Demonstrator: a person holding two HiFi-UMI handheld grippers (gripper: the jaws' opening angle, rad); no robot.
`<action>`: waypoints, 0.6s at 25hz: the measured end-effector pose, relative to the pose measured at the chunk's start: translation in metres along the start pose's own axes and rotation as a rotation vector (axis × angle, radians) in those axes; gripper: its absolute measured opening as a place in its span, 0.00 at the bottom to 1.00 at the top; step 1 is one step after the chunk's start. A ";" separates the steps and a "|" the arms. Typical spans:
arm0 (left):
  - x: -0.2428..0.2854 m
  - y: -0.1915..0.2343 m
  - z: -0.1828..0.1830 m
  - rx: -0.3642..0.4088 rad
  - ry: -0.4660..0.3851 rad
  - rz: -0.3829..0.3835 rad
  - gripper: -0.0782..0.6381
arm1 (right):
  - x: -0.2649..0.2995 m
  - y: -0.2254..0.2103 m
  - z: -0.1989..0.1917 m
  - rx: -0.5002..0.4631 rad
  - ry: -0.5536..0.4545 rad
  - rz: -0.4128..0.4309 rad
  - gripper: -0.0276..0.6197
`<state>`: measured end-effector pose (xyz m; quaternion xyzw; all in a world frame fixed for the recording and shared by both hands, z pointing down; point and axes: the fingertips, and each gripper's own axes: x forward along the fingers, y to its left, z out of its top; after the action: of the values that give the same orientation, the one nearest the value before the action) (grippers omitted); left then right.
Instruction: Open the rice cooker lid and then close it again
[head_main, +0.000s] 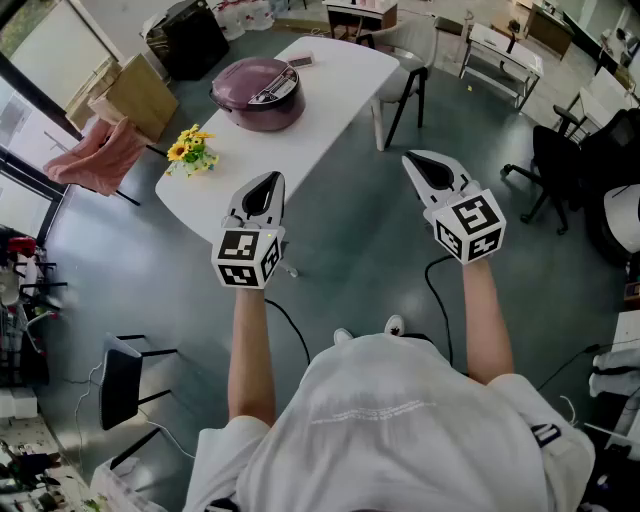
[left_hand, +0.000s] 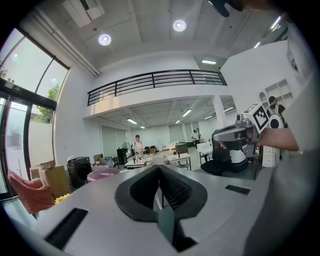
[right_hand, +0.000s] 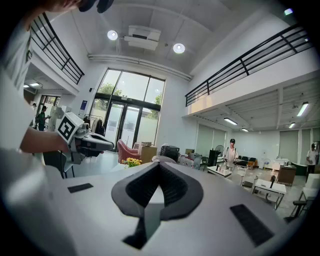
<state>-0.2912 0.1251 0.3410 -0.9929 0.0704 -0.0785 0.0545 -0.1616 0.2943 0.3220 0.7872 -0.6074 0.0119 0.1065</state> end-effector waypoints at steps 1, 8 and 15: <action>0.001 -0.001 0.000 0.002 0.002 0.000 0.13 | -0.001 -0.002 0.000 -0.002 0.002 -0.002 0.08; 0.004 -0.004 -0.001 -0.002 0.008 0.005 0.13 | -0.006 -0.015 -0.004 0.014 -0.010 -0.034 0.08; 0.010 -0.015 -0.002 0.005 0.024 0.004 0.13 | -0.013 -0.012 -0.007 -0.004 -0.005 0.039 0.08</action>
<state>-0.2800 0.1378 0.3463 -0.9916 0.0729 -0.0904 0.0566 -0.1526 0.3104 0.3249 0.7749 -0.6231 0.0108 0.1060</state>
